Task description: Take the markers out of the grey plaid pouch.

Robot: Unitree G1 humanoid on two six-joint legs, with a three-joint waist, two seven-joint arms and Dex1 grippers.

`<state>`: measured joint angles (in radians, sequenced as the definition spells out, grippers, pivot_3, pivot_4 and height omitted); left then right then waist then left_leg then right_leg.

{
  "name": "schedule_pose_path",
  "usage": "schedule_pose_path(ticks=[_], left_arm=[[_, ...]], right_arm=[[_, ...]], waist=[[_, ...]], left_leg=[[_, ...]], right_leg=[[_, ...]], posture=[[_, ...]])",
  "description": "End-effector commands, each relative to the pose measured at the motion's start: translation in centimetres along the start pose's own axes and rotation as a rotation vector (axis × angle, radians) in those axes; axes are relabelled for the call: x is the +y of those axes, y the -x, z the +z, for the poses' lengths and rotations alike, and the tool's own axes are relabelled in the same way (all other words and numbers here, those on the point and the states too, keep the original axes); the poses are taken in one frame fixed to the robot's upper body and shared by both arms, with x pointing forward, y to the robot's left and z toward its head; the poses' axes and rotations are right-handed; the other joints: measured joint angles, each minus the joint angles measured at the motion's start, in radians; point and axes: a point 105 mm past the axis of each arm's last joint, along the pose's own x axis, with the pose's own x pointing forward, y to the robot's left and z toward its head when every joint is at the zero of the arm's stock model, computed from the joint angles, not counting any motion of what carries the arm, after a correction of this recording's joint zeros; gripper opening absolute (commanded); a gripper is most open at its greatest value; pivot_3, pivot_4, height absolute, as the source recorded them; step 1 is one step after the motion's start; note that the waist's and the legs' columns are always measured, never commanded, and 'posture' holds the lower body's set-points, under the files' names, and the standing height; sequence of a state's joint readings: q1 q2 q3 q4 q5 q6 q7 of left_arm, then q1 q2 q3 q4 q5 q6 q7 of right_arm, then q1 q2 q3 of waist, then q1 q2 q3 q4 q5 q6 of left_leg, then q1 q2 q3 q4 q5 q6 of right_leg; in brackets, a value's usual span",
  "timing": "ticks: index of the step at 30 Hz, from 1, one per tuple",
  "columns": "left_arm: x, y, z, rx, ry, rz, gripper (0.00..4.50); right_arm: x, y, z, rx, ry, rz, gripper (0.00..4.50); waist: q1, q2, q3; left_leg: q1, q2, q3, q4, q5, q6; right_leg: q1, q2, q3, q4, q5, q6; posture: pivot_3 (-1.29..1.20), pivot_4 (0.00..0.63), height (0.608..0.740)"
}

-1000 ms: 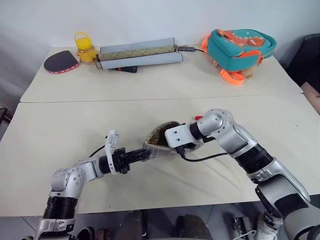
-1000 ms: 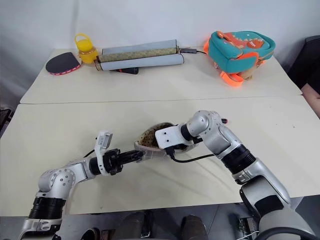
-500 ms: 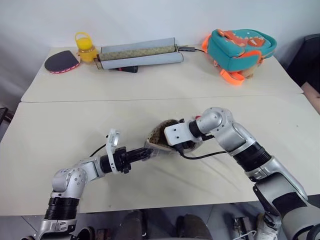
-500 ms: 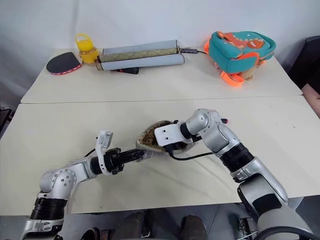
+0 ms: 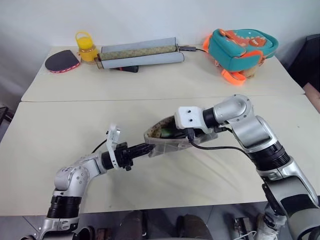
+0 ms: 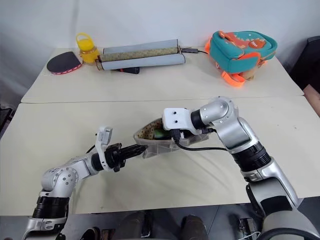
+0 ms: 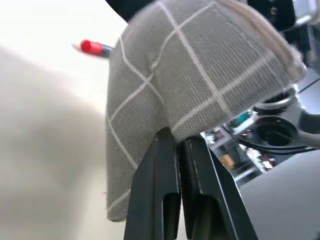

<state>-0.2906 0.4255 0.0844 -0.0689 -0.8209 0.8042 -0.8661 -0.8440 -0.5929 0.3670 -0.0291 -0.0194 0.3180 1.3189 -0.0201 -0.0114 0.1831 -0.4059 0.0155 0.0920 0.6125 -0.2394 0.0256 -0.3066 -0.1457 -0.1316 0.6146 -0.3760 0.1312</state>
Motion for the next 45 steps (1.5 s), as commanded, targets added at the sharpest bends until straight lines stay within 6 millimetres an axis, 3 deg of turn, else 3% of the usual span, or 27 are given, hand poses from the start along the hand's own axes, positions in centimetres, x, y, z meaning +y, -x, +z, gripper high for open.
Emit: schedule_pose_path(ticks=[1,4,9,17,20,26,30,35,40,45], left_arm=[[0.9,1.2,1.5,-0.038,-0.071,0.074,0.0],[0.5,1.1,1.5,-0.031,-0.087,0.058,0.0],[-0.4,0.6,-0.4,0.047,-0.136,0.029,0.0],[0.9,0.0,1.4,-0.056,-0.312,0.115,0.0],[0.3,-0.3,1.5,-0.046,-0.348,0.088,0.0],[0.3,-0.5,0.8,-0.014,-0.426,0.099,0.0],[-0.3,-1.0,1.6,-0.076,-0.481,0.086,0.0],[-1.8,-1.6,2.3,-0.13,-0.543,0.033,0.0],[-1.5,-1.0,1.7,-0.101,-0.551,0.061,0.0],[0.4,1.9,4.1,-0.114,-0.67,0.222,0.0]], right_arm=[[-0.2,1.9,1.0,-0.033,0.019,-0.016,1.05],[0.5,2.0,1.4,-0.073,0.0,0.008,1.05],[-0.2,1.9,3.2,-0.255,-0.101,-0.055,1.05],[0.0,1.9,4.6,-0.365,-0.174,-0.032,1.05],[-0.6,2.3,5.3,-0.42,-0.169,-0.086,1.05],[-1.6,2.5,5.1,-0.427,-0.153,-0.164,1.05],[-1.9,2.2,4.5,-0.408,-0.154,-0.189,1.05],[-2.8,1.0,2.1,-0.229,-0.034,-0.261,1.05],[-2.7,0.8,2.4,-0.299,-0.055,-0.264,1.05],[-3.4,4.0,5.6,-0.474,-0.087,-0.275,1.05]], waist=[[-0.001,0.0,0.0],[-0.002,0.0,0.0],[-0.005,0.0,0.0],[0.009,0.0,0.0],[0.015,0.0,0.0],[0.017,0.0,0.0],[0.018,0.0,0.0],[0.017,0.0,0.0],[0.016,0.0,0.0],[0.016,0.0,0.0]], left_leg=[[0.0,0.0,0.0,0.0,0.0,0.0],[0.0,0.0,0.0,0.0,0.0,0.0],[0.0,0.0,0.0,-0.001,0.0,0.0],[0.0,0.0,0.0,0.0,0.0,0.001],[0.0,0.0,0.0,-0.001,0.0,0.001],[0.0,0.0,0.001,-0.001,0.0,0.001],[0.0,0.0,0.001,-0.001,0.0,0.001],[0.0,0.0,0.001,-0.001,0.0,0.001],[0.0,0.0,0.001,-0.001,0.0,0.001],[0.0,0.001,0.001,-0.001,0.0,0.001]], right_leg=[[0.0,0.0,0.0,0.0,0.0,0.0],[0.0,0.0,0.0,0.0,0.0,0.0],[0.0,0.001,0.0,-0.001,0.0,0.0],[0.0,0.0,0.0,-0.002,0.0,0.0],[0.0,0.0,0.0,-0.002,0.0,0.0],[0.0,0.0,0.0,-0.002,0.0,0.0],[0.0,0.0,-0.001,-0.002,0.0,0.0],[0.0,0.0,-0.001,-0.001,0.0,0.0],[0.0,0.001,-0.001,-0.001,0.0,0.0],[0.0,0.001,-0.001,-0.001,0.0,0.0]], posture=[[0.0,0.15,0.74],[0.0,0.15,0.74],[0.0,0.15,0.74],[0.0,0.15,0.74],[0.0,0.15,0.74],[0.0,0.15,0.74],[0.0,0.15,0.74],[0.0,0.15,0.74],[0.0,0.15,0.74],[0.0,0.15,0.74]])
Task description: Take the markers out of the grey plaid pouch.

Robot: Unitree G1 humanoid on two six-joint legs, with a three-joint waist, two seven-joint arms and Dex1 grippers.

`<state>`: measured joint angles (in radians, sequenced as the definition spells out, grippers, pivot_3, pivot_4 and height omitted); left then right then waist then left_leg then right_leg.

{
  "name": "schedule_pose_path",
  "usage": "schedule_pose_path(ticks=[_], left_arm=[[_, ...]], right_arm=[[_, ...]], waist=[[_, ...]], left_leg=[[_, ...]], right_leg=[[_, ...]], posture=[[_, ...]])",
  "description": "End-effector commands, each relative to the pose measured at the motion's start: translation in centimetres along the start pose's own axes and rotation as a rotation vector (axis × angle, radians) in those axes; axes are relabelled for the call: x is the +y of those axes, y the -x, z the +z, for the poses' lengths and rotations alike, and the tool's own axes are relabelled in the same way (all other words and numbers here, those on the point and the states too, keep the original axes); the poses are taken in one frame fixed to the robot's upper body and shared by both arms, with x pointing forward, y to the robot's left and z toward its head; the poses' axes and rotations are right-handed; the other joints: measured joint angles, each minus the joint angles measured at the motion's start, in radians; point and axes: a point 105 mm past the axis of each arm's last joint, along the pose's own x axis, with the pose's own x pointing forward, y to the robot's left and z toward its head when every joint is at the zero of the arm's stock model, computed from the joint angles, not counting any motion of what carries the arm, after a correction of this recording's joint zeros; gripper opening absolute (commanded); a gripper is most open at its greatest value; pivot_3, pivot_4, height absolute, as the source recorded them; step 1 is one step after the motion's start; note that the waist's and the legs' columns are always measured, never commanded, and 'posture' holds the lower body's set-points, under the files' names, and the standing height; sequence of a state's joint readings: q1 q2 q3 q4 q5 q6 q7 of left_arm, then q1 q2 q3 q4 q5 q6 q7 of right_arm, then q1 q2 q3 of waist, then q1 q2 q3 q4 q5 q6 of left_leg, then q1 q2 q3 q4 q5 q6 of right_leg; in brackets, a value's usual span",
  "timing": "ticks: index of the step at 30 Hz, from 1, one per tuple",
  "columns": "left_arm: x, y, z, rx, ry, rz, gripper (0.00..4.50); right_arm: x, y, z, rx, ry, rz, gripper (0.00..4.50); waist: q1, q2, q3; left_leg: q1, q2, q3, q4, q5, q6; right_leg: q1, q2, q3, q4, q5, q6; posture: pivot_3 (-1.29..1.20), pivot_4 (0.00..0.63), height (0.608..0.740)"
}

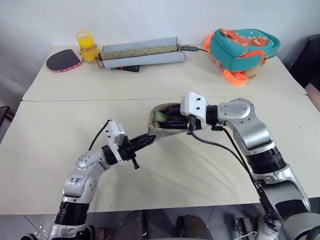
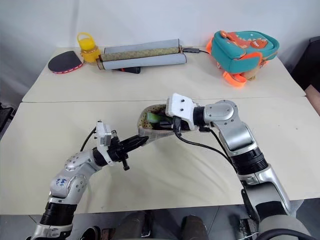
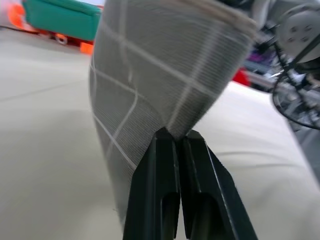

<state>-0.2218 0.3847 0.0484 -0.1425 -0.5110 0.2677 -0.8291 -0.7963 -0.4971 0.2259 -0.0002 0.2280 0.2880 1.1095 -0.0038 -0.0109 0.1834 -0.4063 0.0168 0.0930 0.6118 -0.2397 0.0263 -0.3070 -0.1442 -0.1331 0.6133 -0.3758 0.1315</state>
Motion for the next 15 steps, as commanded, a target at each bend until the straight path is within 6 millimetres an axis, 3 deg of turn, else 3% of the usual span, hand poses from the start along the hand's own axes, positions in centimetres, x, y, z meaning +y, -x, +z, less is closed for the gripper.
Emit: schedule_pose_path(ticks=[1,5,10,12,15], left_arm=[[2.3,2.0,2.0,-0.006,-0.148,0.099,0.0],[3.8,3.2,2.7,-0.004,-0.222,0.175,0.0],[5.6,3.6,3.9,-0.015,-0.34,0.299,0.0],[6.3,4.1,3.8,0.06,-0.482,0.331,0.0],[7.2,5.4,3.8,0.169,-0.672,0.355,0.0]], right_arm=[[-1.4,1.9,4.9,-0.166,0.036,-0.041,1.05],[-1.8,2.8,7.6,-0.279,-0.012,-0.034,1.05],[-1.7,3.4,8.1,-0.322,-0.067,-0.023,1.05],[-1.7,3.7,7.5,-0.284,-0.061,-0.029,1.05],[-1.7,4.0,3.5,-0.053,0.035,-0.043,1.05]], waist=[[0.0,0.0,0.0],[0.0,0.0,0.0],[0.003,0.0,0.0],[0.001,0.0,0.0],[0.001,0.0,0.0]], left_leg=[[0.0,0.0,0.0,0.0,0.0,0.0],[0.0,0.0,0.0,0.0,0.0,0.0],[0.0,-0.001,-0.001,0.0,-0.001,0.001],[0.0,-0.001,0.0,0.0,-0.001,0.001],[0.0,-0.001,0.001,-0.001,-0.001,0.001]], right_leg=[[0.0,0.0,0.0,0.0,0.0,0.0],[0.0,-0.001,0.0,0.0,0.0,0.0],[0.0,-0.002,0.0,0.0,0.0,0.0],[0.0,-0.002,-0.001,0.0,0.0,0.0],[-0.002,-0.001,-0.002,0.001,0.0,0.0]], posture=[[0.0,0.15,0.74],[0.0,0.15,0.74],[0.0,0.15,0.74],[0.0,0.15,0.74],[0.0,0.15,0.74]])
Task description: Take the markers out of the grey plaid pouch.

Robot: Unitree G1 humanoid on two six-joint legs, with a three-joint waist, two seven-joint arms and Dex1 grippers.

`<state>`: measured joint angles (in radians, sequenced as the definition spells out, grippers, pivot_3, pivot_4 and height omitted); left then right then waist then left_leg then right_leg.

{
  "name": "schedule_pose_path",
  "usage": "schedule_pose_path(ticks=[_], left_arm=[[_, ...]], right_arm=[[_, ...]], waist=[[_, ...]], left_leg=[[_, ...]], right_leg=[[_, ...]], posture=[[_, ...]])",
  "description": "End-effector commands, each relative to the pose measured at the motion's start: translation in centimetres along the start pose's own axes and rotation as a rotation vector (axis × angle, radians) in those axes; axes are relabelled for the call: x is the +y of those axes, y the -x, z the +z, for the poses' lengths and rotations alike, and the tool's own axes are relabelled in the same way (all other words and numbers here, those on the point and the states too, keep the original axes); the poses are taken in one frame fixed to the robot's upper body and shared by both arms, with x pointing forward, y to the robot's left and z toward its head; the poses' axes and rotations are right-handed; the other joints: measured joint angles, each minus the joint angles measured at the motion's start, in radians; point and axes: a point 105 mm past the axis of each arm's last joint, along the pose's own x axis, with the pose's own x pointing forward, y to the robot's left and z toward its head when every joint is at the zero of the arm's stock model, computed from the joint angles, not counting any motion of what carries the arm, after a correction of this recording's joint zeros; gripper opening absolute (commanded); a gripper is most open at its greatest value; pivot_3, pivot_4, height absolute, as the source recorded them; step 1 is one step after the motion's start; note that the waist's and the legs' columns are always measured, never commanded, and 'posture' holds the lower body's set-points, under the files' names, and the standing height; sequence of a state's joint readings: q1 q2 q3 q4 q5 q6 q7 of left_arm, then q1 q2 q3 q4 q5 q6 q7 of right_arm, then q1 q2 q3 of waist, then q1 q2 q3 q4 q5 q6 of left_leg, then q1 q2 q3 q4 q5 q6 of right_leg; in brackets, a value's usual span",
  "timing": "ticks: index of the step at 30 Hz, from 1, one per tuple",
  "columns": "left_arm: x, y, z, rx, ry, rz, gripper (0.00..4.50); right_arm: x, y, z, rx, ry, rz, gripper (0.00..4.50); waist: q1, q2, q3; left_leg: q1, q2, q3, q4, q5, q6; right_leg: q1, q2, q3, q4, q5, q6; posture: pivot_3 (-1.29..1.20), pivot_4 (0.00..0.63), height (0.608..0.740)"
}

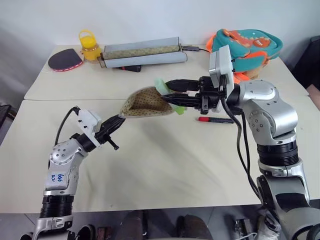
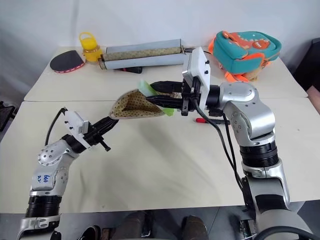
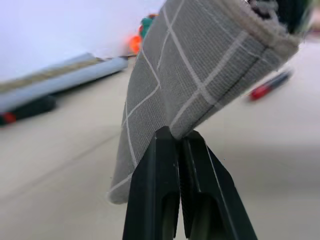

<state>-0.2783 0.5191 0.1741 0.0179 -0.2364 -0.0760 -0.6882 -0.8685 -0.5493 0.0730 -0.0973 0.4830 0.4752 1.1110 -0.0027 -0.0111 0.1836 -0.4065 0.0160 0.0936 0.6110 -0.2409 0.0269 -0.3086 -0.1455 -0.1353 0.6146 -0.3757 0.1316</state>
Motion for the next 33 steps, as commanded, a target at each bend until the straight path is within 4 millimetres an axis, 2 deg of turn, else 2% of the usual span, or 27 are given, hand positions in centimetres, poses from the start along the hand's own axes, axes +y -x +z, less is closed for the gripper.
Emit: schedule_pose_path(ticks=[1,3,5,7,10,11,14,19,22,23,25,27,30,31,33], left_arm=[[1.6,1.1,-0.1,0.083,-0.285,0.03,0.0],[2.4,2.0,-1.3,0.18,-0.439,0.057,0.0],[2.2,2.5,-2.4,0.211,-0.439,0.103,0.0],[1.1,2.6,-3.3,0.219,-0.401,0.104,0.0],[-1.2,2.2,-3.6,0.188,-0.315,0.067,0.0],[-2.2,2.1,-3.7,0.18,-0.275,0.032,0.25],[-3.3,2.3,-3.7,0.174,-0.229,-0.015,0.94],[-3.2,3.5,-3.1,0.163,-0.169,-0.016,2.52],[-3.3,4.3,-2.1,0.126,-0.113,-0.016,3.43],[-3.6,5.0,-1.6,0.104,-0.054,-0.032,3.45],[-3.7,6.0,-0.9,0.081,0.029,-0.028,3.45],[-3.1,8.0,-0.6,0.072,0.141,0.032,3.45],[-2.0,10.2,-0.6,0.096,0.22,0.125,3.45],[-1.8,10.6,-0.5,0.099,0.228,0.143,3.45],[-0.5,12.3,-0.9,0.147,0.189,0.209,3.45]], right_arm=[[-0.3,2.0,-4.1,0.254,0.148,-0.019,1.05],[-0.1,3.5,-7.8,0.407,0.158,-0.025,1.05],[0.4,4.6,-10.8,0.487,0.147,-0.034,1.05],[0.9,5.3,-13.1,0.539,0.153,-0.046,1.05],[1.0,5.3,-14.9,0.571,0.189,-0.086,1.05],[1.1,5.3,-15.2,0.577,0.184,-0.081,1.05],[1.4,5.1,-15.4,0.562,0.148,-0.069,1.05],[1.6,4.9,-15.1,0.513,0.101,-0.09,2.73],[1.7,5.4,-14.4,0.457,0.035,-0.121,3.73],[1.5,5.7,-13.6,0.413,0.009,-0.145,4.04],[1.2,6.2,-12.3,0.331,-0.035,-0.189,4.04],[1.0,7.6,-11.1,0.218,-0.101,-0.29,4.04],[1.7,10.9,-11.5,0.196,-0.109,-0.385,4.04],[1.9,11.7,-11.6,0.198,-0.105,-0.408,4.04],[2.9,14.5,-12.7,0.254,-0.1,-0.451,4.04]], waist=[[0.0,0.0,0.0],[0.0,0.0,0.0],[0.0,0.0,0.0],[-0.001,0.0,0.0],[-0.003,0.0,0.0],[-0.002,0.0,0.0],[-0.002,0.0,0.0],[-0.002,0.0,0.0],[-0.001,0.0,0.0],[0.0,0.0,0.0],[-0.001,0.0,0.0],[-0.001,0.001,0.001],[0.003,0.001,0.001],[0.005,0.001,0.001],[0.01,0.001,0.001]], left_leg=[[0.0,0.0,0.0,0.0,0.0,0.0],[0.0,0.0,0.002,-0.001,0.0,0.0],[0.001,0.0,0.003,-0.001,-0.001,0.001],[0.001,0.0,0.005,-0.001,-0.001,0.001],[0.0,0.0,0.006,0.0,-0.001,0.001],[0.0,0.001,0.006,0.0,-0.001,0.001],[0.001,0.002,0.006,0.001,-0.001,0.0],[0.001,0.002,0.005,0.001,-0.001,0.0],[0.001,0.002,0.005,0.001,-0.002,0.0],[0.001,0.002,0.004,0.001,-0.002,0.0],[0.0,0.003,0.003,0.001,-0.003,0.0],[0.0,0.003,0.003,0.001,-0.004,0.0],[0.001,0.005,0.0,0.001,-0.005,-0.001],[0.001,0.005,-0.001,0.001,-0.006,0.0],[0.001,0.003,0.0,0.002,-0.007,0.001]], right_leg=[[0.0,0.0,0.0,0.0,0.0,0.0],[-0.001,0.0,-0.001,-0.001,0.0,0.0],[-0.002,-0.001,-0.001,-0.001,0.0,0.0],[-0.003,-0.002,-0.001,0.001,0.0,0.0],[-0.005,-0.003,0.0,0.005,0.0,0.001],[-0.005,-0.002,0.0,0.005,0.0,0.001],[-0.005,-0.003,0.0,0.006,0.0,0.0],[-0.005,-0.004,0.001,0.005,0.0,0.0],[-0.005,-0.004,0.001,0.005,0.0,0.0],[-0.005,-0.004,0.001,0.005,0.0,0.0],[-0.004,-0.004,0.002,0.004,0.0,0.0],[-0.003,-0.004,0.002,0.003,0.0,0.0],[0.002,-0.003,0.002,-0.003,0.0,0.0],[0.003,-0.003,0.002,-0.004,0.0,0.0],[0.003,-0.003,0.002,-0.007,0.0,0.0]], posture=[[0.0,0.15,0.74],[0.0,0.15,0.74],[0.0,0.15,0.74],[0.0,0.15,0.74],[0.0,0.15,0.74],[0.0,0.15,0.74],[0.0,0.15,0.74],[0.0,0.15,0.74],[0.0,0.15,0.74],[0.0,0.15,0.74],[0.0,0.15,0.74],[0.0,0.15,0.74],[0.0,0.15,0.74],[0.0,0.15,0.74],[0.0,0.15,0.74]])
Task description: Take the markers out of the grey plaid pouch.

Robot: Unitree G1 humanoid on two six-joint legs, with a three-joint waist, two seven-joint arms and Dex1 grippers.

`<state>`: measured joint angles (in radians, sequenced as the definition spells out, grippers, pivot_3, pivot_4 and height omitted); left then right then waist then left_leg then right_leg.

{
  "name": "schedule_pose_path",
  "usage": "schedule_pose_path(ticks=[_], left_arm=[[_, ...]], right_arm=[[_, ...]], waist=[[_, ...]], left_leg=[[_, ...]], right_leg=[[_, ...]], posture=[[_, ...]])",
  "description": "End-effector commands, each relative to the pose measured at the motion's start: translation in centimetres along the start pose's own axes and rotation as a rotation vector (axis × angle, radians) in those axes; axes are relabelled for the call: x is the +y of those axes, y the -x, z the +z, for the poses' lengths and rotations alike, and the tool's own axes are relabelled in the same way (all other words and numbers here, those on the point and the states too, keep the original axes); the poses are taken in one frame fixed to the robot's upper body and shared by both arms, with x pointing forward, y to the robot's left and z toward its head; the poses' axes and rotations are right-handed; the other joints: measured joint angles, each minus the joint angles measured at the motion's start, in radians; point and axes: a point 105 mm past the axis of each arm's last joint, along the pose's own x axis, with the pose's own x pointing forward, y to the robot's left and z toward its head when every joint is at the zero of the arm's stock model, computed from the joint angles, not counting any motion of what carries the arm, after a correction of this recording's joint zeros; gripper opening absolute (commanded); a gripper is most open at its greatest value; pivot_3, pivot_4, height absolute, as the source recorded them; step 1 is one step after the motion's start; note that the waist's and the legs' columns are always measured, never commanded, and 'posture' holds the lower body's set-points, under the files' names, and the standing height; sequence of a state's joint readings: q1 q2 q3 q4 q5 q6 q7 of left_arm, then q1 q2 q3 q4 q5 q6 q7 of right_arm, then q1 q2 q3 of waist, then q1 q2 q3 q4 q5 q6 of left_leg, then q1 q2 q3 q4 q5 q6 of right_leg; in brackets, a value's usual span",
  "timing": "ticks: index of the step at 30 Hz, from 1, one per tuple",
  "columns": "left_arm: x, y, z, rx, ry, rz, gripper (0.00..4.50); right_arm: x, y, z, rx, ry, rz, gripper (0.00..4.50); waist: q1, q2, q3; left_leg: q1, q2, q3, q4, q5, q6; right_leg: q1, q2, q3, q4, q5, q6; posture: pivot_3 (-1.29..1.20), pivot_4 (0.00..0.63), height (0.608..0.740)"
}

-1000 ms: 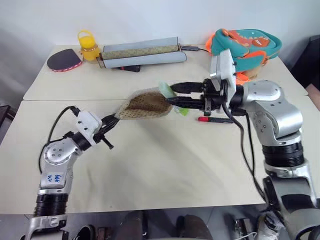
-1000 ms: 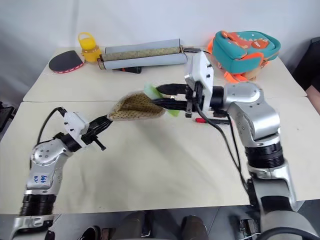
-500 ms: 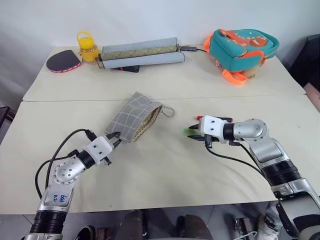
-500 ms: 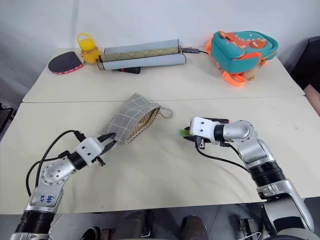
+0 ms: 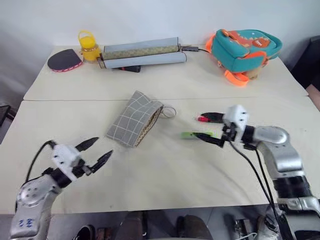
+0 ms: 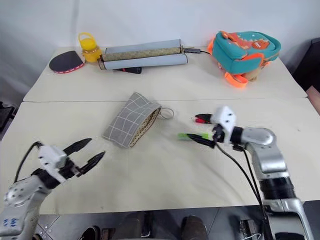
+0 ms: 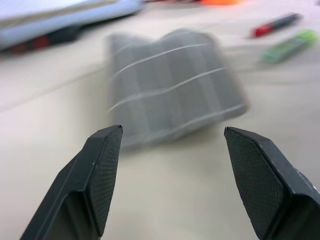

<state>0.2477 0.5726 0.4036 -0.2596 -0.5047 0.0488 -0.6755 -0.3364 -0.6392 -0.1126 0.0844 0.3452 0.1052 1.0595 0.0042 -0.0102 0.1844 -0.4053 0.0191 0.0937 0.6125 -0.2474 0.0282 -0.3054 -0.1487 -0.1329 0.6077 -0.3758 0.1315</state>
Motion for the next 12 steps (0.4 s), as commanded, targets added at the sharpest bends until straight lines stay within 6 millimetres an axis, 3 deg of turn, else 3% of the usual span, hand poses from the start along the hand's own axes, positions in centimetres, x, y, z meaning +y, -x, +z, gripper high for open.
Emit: schedule_pose_path(ticks=[1,7,12], left_arm=[[2.3,2.2,0.7,0.02,-0.065,0.104,3.45],[4.4,4.8,-1.9,0.117,-0.072,0.247,3.45],[4.1,4.4,-2.0,0.089,-0.062,0.207,3.45]], right_arm=[[-1.1,4.1,-0.9,0.015,0.037,-0.099,4.04],[-1.6,8.0,-3.8,0.088,-0.006,-0.194,4.04],[-1.9,8.2,-4.3,0.098,0.0,-0.206,4.04]], waist=[[0.003,0.0,0.0],[-0.007,0.001,0.0],[-0.007,0.001,0.0]], left_leg=[[0.0,-0.001,0.0,0.0,0.0,0.001],[0.001,0.0,0.006,0.0,0.0,0.001],[0.001,0.002,0.006,0.0,-0.001,0.0]], right_leg=[[0.0,0.0,0.0,-0.001,0.0,0.0],[-0.001,0.0,0.0,-0.002,0.0,0.0],[-0.002,0.0,0.002,-0.001,0.0,0.0]], posture=[[0.0,0.15,0.74],[0.0,0.15,0.74],[0.0,0.15,0.74]])
